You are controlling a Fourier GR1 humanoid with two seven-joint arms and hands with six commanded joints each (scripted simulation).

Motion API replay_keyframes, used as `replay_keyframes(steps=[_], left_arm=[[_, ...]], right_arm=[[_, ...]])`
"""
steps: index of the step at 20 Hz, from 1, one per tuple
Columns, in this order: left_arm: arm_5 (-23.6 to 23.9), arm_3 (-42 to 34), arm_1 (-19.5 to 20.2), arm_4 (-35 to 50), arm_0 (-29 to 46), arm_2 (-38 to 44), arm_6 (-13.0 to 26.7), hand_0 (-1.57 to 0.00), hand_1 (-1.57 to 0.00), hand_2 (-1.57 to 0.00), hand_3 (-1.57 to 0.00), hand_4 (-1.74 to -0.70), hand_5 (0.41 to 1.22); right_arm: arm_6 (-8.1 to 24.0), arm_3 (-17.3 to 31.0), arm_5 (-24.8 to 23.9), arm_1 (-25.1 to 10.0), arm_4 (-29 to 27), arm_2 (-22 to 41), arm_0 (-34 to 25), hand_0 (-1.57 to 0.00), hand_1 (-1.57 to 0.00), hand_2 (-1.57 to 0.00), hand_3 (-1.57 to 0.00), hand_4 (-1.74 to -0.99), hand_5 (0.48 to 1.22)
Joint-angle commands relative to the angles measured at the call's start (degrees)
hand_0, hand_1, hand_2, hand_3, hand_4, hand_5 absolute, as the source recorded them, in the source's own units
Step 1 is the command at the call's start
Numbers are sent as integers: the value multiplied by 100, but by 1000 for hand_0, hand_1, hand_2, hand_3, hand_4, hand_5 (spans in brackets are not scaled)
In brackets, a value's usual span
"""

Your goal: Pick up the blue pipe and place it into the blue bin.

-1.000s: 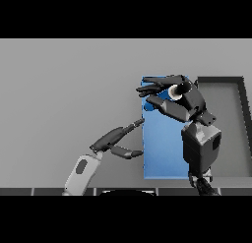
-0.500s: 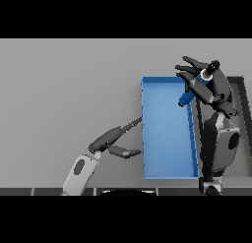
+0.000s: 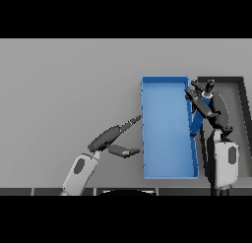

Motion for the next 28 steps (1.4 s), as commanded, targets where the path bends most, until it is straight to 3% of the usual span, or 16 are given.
replay_keyframes(steps=[1,5,6,8,10,11,12,15,18,20,23,28], left_arm=[[-13,-9,7,41,-41,41,48,1,1,1,1,-928,466],[32,30,46,-67,8,-2,-82,1,1,1,1,-923,476],[64,16,-20,-90,-25,-42,-59,1,1,1,1,-923,478],[63,14,-9,-62,-47,-5,-51,1,1,1,1,-922,481],[63,1,-35,-53,-87,-6,30,1,1,1,1,-919,486],[51,-8,-44,-33,-143,11,81,1,1,1,1,-918,489],[51,10,-18,-34,-128,25,41,1,1,1,1,-920,491],[34,-6,16,-37,-91,30,49,1,1,1,1,-920,493],[7,-15,8,-10,-66,15,19,1,1,1,1,-926,494],[23,-6,-7,-3,-24,11,10,1,1,1,1,-926,494],[43,-69,-8,-11,2,2,55,1,1,1,1,-927,496],[49,-29,-40,-28,11,-22,70,1,1,1,1,-931,496]], right_arm=[[1,99,-248,-107,-47,164,112,-1571,-1571,-1571,-1571,-1500,1221],[1,321,-1019,-536,-587,894,540,-1571,-1571,-1571,-1571,-1497,1221],[1,428,-1127,-656,-708,1076,573,-1571,-1571,-1571,-1257,-1546,1221],[-2,578,-1538,-1133,-1237,1514,675,-1571,-1571,-1571,-804,-1616,1221],[-1,674,-2043,-1531,-1721,2037,645,-1571,-1571,-1571,-514,-1661,1221],[-1,729,-2275,-1722,-2061,2284,575,-1571,-1571,-1571,-411,-1677,1171],[0,718,-2616,-1988,-2424,2554,562,-1571,-1571,-1518,-455,-1626,1161],[0,962,-3067,-2383,-3003,2941,266,-867,-820,-789,-232,-1405,1137],[1,1026,-2900,-2774,-2958,3458,-3,-443,-419,-404,-118,-1307,1068],[-5,1064,-2642,-3260,-2665,4047,-322,-283,-268,-258,-75,-1250,962],[2,1158,-2425,-3509,-2779,4603,-630,-145,-137,-132,-38,-1205,837],[-12,1145,-2336,-3779,-2884,5063,-815,-47,-44,-42,-12,-1125,747]])
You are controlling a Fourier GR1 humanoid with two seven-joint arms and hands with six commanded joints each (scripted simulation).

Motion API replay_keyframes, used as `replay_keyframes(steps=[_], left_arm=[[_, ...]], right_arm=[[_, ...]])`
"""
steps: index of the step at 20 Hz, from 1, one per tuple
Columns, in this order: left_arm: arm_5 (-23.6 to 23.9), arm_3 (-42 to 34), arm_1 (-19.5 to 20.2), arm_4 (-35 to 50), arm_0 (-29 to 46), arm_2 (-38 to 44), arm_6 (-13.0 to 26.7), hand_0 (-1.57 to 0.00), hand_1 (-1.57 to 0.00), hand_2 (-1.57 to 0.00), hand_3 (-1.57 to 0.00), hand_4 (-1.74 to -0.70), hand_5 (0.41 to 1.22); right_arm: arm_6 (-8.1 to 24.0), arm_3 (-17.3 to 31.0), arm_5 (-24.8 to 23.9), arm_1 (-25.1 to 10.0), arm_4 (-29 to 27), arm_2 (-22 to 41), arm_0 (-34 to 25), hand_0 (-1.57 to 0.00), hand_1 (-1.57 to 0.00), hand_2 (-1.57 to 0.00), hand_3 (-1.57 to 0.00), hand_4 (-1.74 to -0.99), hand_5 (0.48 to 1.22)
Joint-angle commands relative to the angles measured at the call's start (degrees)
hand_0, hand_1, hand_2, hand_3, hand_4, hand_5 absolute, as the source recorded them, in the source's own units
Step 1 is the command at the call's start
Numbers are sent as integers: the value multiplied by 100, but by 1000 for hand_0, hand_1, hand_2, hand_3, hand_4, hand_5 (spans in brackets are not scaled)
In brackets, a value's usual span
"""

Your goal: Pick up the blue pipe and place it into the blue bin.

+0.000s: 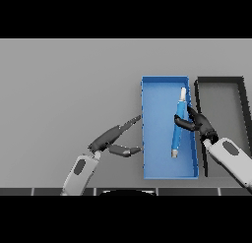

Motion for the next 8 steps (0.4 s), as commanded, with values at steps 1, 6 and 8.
replay_keyframes(steps=[1,6,8], left_arm=[[15,36,8,-6,-3,19,-47,1,1,1,1,-931,497],[-15,162,86,3,-101,104,-119,1,1,1,1,-930,496],[33,183,-3,-30,-133,63,-83,1,1,1,1,-930,495]], right_arm=[[13,-24,9,-39,20,48,0,-37,-35,-34,-9,-1110,736],[-103,-39,240,-111,85,154,-64,-19,-17,-17,-4,-1084,712],[-123,-26,200,-37,99,169,-89,-19,-17,-17,-4,-1084,714]])
